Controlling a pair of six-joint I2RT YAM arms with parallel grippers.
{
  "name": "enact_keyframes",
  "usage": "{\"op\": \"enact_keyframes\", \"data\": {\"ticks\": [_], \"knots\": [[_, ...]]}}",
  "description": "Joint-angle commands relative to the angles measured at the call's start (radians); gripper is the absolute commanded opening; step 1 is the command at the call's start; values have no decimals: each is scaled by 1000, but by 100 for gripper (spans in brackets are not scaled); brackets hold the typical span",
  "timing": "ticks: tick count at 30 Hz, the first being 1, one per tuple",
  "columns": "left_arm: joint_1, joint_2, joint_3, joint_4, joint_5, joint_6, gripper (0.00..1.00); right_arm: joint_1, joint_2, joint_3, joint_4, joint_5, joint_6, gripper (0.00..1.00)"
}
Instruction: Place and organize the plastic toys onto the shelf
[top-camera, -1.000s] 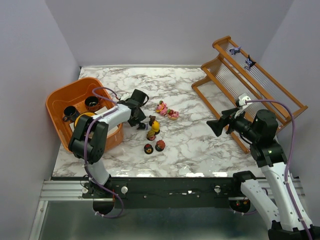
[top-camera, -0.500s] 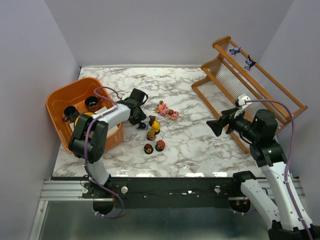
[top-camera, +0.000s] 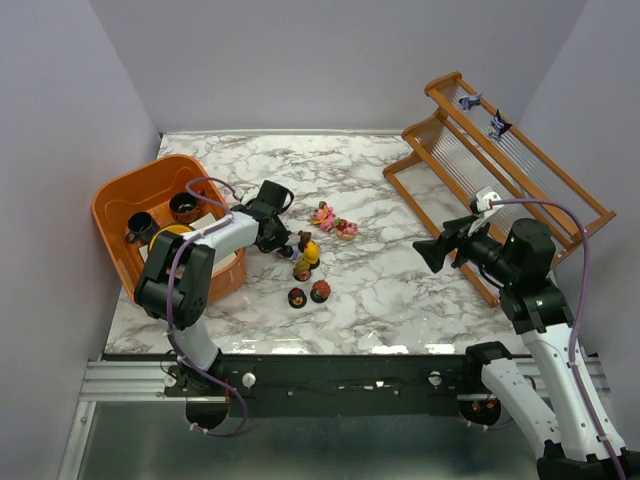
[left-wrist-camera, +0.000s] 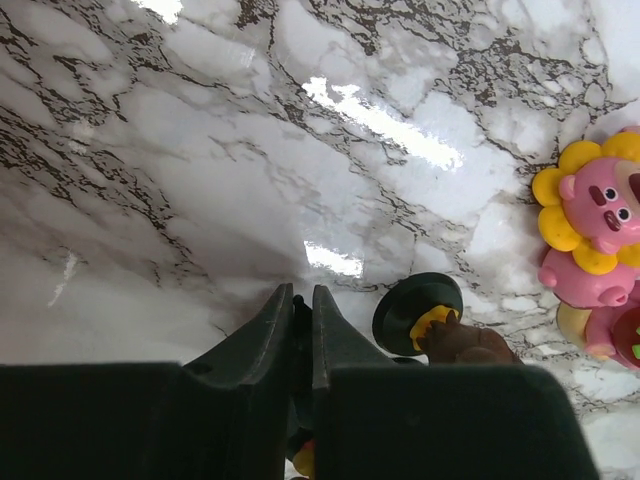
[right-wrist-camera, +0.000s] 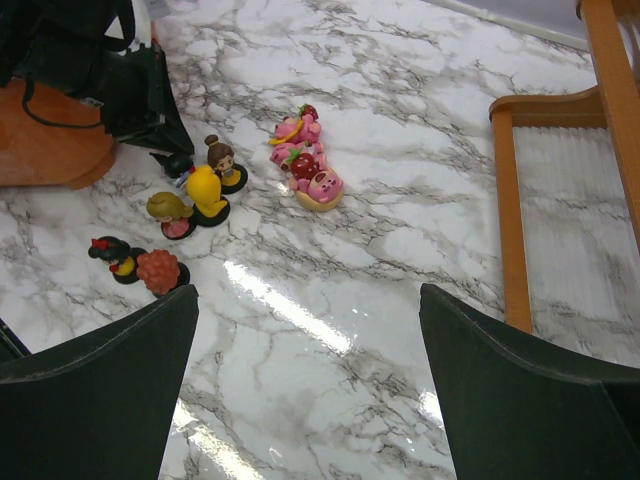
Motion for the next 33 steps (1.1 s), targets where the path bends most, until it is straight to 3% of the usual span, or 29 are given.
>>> {"op": "enact_keyframes", "data": {"ticks": [1, 14, 16, 20, 28, 33], "knots": [[7, -65, -18, 23, 9, 8, 11, 7, -3, -10, 14, 11, -13, 98], [6, -210, -8, -27, -37, 31, 8, 18, 30, 8, 20, -92, -1, 98], [-2, -226, 10, -58, -63, 36, 4, 27, 53, 18, 26, -126, 14, 97], [-31, -258, 64, -134, -132, 42, 4, 60, 98, 42, 34, -144, 17, 97], [-198, -266, 248, -390, -395, -42, 2, 260, 176, 51, 129, 23, 92, 95], [-267, -214, 376, -519, -406, -137, 2, 454, 224, 12, 310, 161, 106, 92]]}}
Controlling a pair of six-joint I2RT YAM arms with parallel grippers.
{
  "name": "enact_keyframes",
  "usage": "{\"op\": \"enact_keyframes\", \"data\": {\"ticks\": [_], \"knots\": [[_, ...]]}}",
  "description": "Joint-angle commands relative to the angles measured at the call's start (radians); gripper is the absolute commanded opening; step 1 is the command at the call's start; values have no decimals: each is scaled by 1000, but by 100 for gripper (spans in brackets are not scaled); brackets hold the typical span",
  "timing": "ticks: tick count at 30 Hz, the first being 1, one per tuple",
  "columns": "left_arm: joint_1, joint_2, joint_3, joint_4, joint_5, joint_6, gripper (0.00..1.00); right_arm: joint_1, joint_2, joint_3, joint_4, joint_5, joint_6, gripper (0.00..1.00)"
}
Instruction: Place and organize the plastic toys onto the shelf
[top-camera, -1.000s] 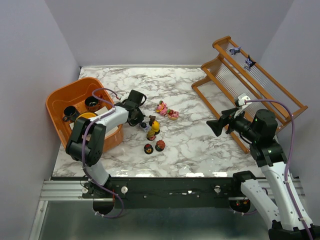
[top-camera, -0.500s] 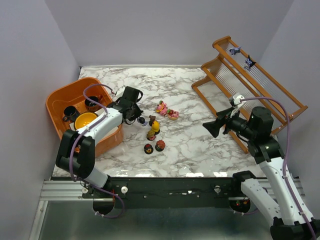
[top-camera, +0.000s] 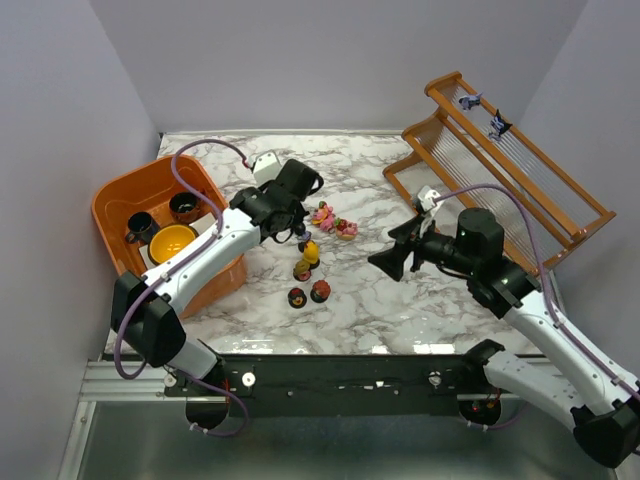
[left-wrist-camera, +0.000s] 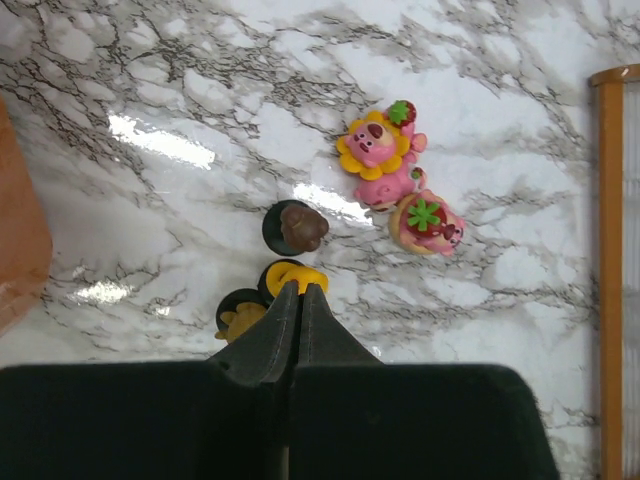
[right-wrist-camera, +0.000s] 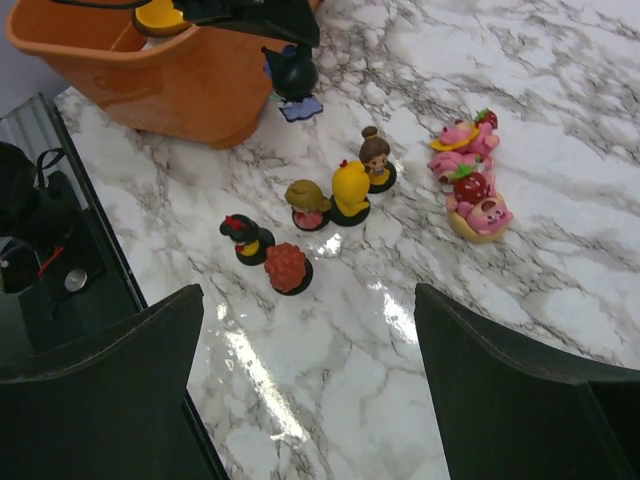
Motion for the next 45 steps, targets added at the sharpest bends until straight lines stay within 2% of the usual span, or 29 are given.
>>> {"op": "enact_keyframes", "data": {"ticks": [1, 6, 11, 20, 32, 40, 45], "knots": [[-67, 34, 122, -216, -112, -115, 3, 167, 39, -34, 226, 200, 33, 91], [-133, 51, 178, -271, -112, -163, 3, 307, 97, -83, 451, 331, 28, 87], [-187, 42, 182, -276, -113, -187, 4, 371, 160, -131, 650, 362, 18, 81], [-225, 39, 196, -313, -103, -235, 4, 468, 333, -128, 839, 442, -14, 79], [-241, 8, 176, -321, -78, -264, 4, 489, 450, -128, 918, 477, -21, 66], [-242, -10, 156, -311, -60, -275, 4, 500, 507, -129, 930, 543, -24, 62], [-244, -21, 149, -311, -55, -276, 4, 500, 525, -128, 942, 587, -34, 55]]}}
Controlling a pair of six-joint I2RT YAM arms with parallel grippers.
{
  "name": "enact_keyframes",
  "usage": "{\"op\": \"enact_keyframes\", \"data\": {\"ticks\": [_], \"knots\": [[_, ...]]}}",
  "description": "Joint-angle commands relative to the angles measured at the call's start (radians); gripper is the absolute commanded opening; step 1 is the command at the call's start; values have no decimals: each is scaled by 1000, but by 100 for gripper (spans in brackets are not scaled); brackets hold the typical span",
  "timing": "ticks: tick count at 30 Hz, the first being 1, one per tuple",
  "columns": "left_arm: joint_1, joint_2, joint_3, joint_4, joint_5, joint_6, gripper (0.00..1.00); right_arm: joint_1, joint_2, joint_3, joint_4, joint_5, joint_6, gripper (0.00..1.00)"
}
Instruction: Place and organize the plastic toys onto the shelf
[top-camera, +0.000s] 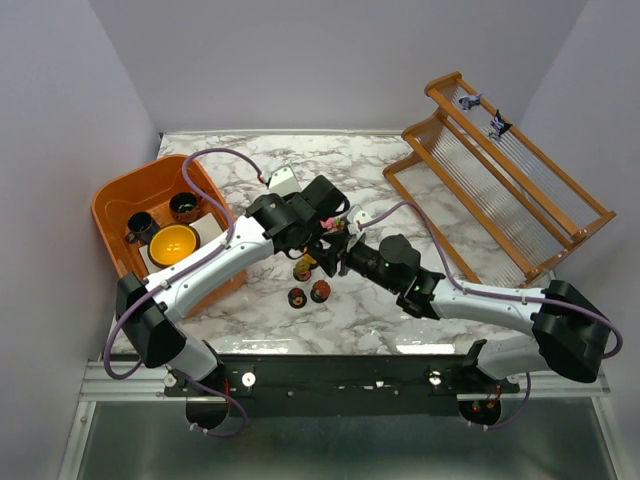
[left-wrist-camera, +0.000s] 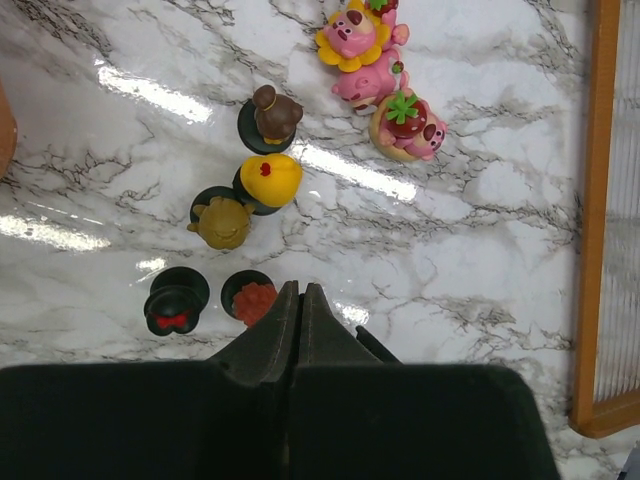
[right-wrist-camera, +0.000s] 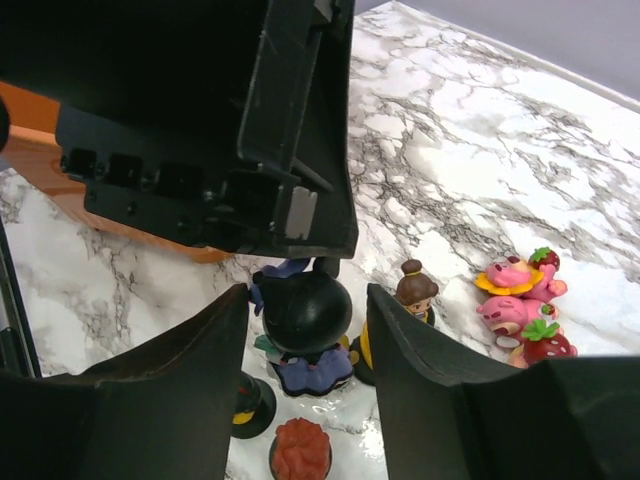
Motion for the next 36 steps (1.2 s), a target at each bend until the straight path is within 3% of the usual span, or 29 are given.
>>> {"op": "enact_keyframes", "data": {"ticks": [1, 7, 13, 17, 19, 22, 26, 29, 36], "knots": [[-8, -38, -18, -11, -1, -23, 4, 10, 21, -5, 58, 85, -25, 54], [-6, -42, -24, -11, 1, -17, 4, 10, 23, 11, 53, 94, -28, 42], [-8, -58, -28, -10, -14, -8, 4, 8, 23, 27, 41, 123, -30, 22], [-8, -73, -34, 0, -25, 6, 6, 8, 26, 37, 23, 126, -23, 5], [-8, -88, -42, 6, -40, 18, 8, 8, 23, 42, 18, 130, -14, 1], [-8, -119, -56, 30, -60, 49, 20, 10, 7, 50, -12, 123, -8, 1], [-6, -183, -93, 98, -105, 110, 53, 10, -17, 67, -60, 105, -6, 1], [-6, -249, -139, 185, -126, 182, 70, 10, -45, 74, -95, 97, -10, 1], [11, -468, -297, 441, -125, 427, 92, -6, -150, 106, -224, 70, -69, 1]]}}
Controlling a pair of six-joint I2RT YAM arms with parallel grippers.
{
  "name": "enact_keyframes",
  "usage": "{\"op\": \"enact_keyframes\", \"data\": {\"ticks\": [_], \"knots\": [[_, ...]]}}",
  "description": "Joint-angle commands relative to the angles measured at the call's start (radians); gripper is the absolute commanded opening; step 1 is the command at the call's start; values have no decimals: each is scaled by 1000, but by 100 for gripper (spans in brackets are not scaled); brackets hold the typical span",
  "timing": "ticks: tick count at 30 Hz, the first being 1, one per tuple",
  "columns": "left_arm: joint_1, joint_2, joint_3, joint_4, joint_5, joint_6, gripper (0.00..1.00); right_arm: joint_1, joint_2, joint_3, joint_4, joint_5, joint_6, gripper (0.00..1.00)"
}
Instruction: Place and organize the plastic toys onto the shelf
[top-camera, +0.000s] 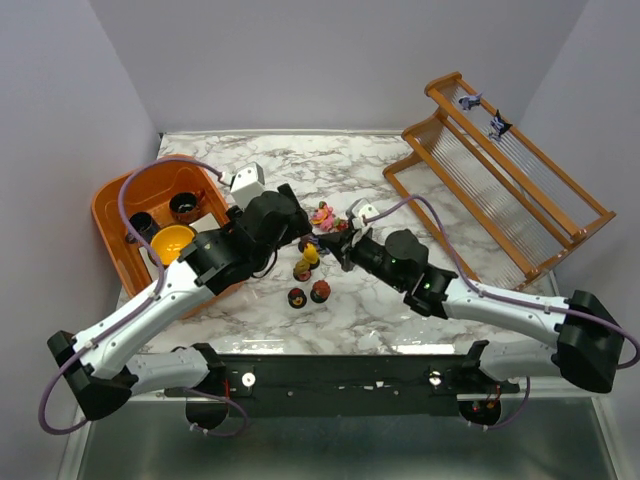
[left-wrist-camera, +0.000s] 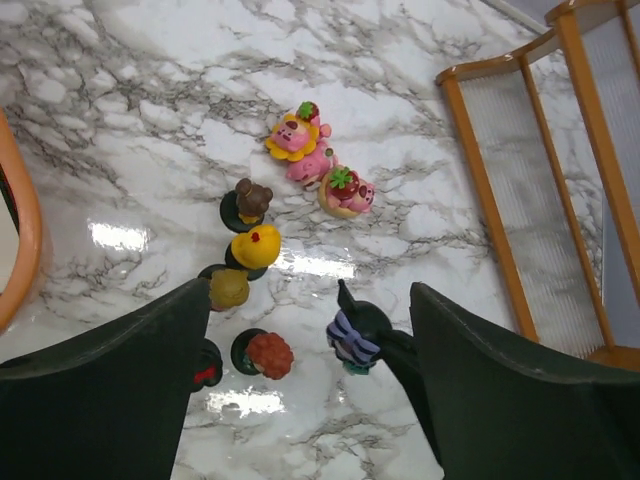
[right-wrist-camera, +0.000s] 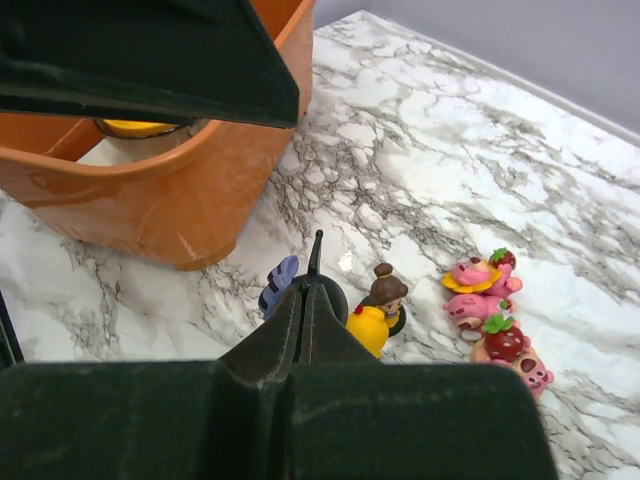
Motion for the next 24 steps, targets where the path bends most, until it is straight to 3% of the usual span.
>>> {"op": "enact_keyframes", "data": {"ticks": [1, 3, 10, 18, 24], "knots": [[18, -153, -134, 277, -38, 234, 94, -23, -106, 69, -117, -13, -59, 1], [27, -239, -199, 374, -6, 353, 97, -46, -159, 82, -181, -24, -74, 1], [156, -410, -426, 687, 183, 529, 99, -182, -345, 139, -390, -93, -116, 1], [325, -396, -540, 876, 534, 694, 99, -403, -495, 266, -632, -147, -205, 1], [332, -362, -615, 1007, 602, 794, 99, -608, -561, 319, -689, -194, -249, 1]]}}
